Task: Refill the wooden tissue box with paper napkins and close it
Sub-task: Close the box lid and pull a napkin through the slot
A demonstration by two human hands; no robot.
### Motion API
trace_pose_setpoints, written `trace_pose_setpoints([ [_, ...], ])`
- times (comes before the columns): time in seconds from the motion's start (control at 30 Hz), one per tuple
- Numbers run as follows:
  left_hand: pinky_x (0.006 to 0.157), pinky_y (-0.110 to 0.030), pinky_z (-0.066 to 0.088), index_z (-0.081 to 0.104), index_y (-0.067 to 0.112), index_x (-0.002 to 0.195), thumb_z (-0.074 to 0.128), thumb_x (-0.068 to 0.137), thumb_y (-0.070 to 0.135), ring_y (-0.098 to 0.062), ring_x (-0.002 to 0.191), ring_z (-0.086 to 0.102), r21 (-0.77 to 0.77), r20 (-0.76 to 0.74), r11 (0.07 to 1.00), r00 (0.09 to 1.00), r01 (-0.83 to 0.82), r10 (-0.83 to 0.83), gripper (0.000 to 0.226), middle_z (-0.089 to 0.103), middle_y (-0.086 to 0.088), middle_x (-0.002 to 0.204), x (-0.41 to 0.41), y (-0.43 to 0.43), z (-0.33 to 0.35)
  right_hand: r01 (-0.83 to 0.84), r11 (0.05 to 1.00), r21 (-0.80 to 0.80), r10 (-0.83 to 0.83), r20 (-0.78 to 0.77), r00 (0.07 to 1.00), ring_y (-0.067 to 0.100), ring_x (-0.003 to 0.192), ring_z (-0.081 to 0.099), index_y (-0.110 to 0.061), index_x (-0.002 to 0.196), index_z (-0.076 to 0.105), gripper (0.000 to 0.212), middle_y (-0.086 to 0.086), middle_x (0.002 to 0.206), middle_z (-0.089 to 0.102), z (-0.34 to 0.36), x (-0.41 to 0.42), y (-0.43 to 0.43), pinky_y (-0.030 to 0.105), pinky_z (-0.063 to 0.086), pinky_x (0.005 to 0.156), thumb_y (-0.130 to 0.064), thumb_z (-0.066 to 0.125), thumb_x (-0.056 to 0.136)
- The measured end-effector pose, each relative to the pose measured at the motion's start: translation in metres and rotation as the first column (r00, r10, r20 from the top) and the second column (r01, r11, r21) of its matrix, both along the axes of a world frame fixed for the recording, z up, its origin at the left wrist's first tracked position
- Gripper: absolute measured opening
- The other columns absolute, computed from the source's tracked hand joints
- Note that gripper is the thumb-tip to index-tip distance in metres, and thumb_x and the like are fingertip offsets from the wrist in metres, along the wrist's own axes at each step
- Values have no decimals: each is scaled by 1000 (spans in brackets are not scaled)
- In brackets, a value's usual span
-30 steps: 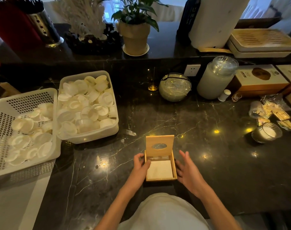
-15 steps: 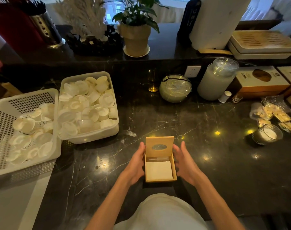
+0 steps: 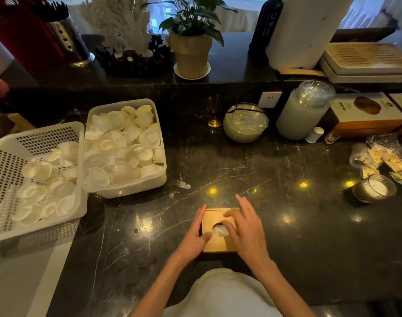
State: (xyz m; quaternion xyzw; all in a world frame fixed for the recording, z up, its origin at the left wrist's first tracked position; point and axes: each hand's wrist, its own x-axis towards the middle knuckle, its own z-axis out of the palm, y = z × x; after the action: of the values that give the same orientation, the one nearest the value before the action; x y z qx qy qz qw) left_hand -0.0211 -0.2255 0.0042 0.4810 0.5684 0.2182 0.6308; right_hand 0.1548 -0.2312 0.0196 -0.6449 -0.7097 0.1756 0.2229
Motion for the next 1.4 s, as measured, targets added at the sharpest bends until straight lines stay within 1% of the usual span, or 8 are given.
trace_pose_setpoints([
  [0.07, 120, -57, 19, 8, 49, 152, 55, 96, 8, -22, 152, 7, 15, -28, 1000, 1000, 10, -10, 84, 2, 8, 165, -3, 1, -5, -81, 997, 5, 79, 171, 982, 27, 151, 15, -28, 93, 72, 8, 5, 157, 35, 4, -14, 4, 47, 29, 116, -32, 72, 86],
  [0.2, 119, -57, 22, 9, 48, 153, 55, 96, 7, -22, 152, 8, 9, -14, 1000, 1000, 16, -16, 84, 3, 7, 165, -2, 1, -9, -135, 956, -261, 220, 334, 916, 28, 146, -20, -26, 99, 75, 14, 8, 165, 11, 10, -28, 9, 49, 6, 122, -31, 63, 92],
  [0.43, 119, -49, 29, 11, 52, 151, 55, 97, 9, -19, 148, 20, 17, 20, 1000, 1000, 22, -23, 81, 14, 6, 163, -6, 1, -10, -135, 896, -422, 374, 555, 743, 40, 142, -33, -25, 106, 71, 18, 10, 163, -16, 25, -38, 14, 63, -18, 114, -29, 65, 89],
  [0.6, 120, -51, 25, 12, 54, 150, 57, 97, 12, -18, 150, 17, 51, 20, 998, 999, 30, -31, 81, 13, 7, 164, -7, -1, -15, -111, 893, -436, 370, 572, 732, 41, 143, -30, -25, 111, 70, 22, 12, 164, -11, 26, -40, 11, 64, -17, 113, -30, 65, 90],
  [0.73, 118, -54, 28, 15, 60, 146, 58, 96, 15, -18, 150, 18, 74, 52, 997, 999, 9, -13, 80, 13, 10, 163, -8, -3, -18, -119, 910, -397, 341, 554, 760, 39, 146, -25, -27, 124, 64, 33, 13, 165, -3, 28, -32, 8, 60, -26, 107, -27, 64, 90],
  [0.97, 118, -54, 29, 16, 61, 145, 57, 97, 16, -16, 149, 19, 87, 77, 996, 997, 1, -7, 78, 14, 12, 163, -9, -6, -22, -143, 913, -382, 327, 476, 817, 32, 145, -25, -22, 125, 64, 37, 15, 165, 4, 25, -30, 5, 49, -39, 98, -18, 67, 88],
  [1.13, 119, -53, 26, 15, 58, 147, 56, 97, 17, -14, 150, 16, 88, 69, 996, 998, 5, -11, 77, 12, 14, 163, -9, -6, -18, -168, 923, -347, 324, 461, 826, 33, 151, -12, -20, 128, 61, 39, 14, 164, 9, 21, -27, 3, 51, -22, 112, -17, 66, 89],
  [1.4, 117, -53, 31, 13, 59, 147, 55, 98, 19, -18, 148, 21, 76, 55, 997, 998, 7, -11, 75, 14, 12, 163, -9, -8, -16, -205, 943, -261, 297, 386, 873, 31, 151, 11, -21, 109, 71, 23, 9, 153, 40, 11, -21, 8, 43, -2, 118, -27, 70, 87],
])
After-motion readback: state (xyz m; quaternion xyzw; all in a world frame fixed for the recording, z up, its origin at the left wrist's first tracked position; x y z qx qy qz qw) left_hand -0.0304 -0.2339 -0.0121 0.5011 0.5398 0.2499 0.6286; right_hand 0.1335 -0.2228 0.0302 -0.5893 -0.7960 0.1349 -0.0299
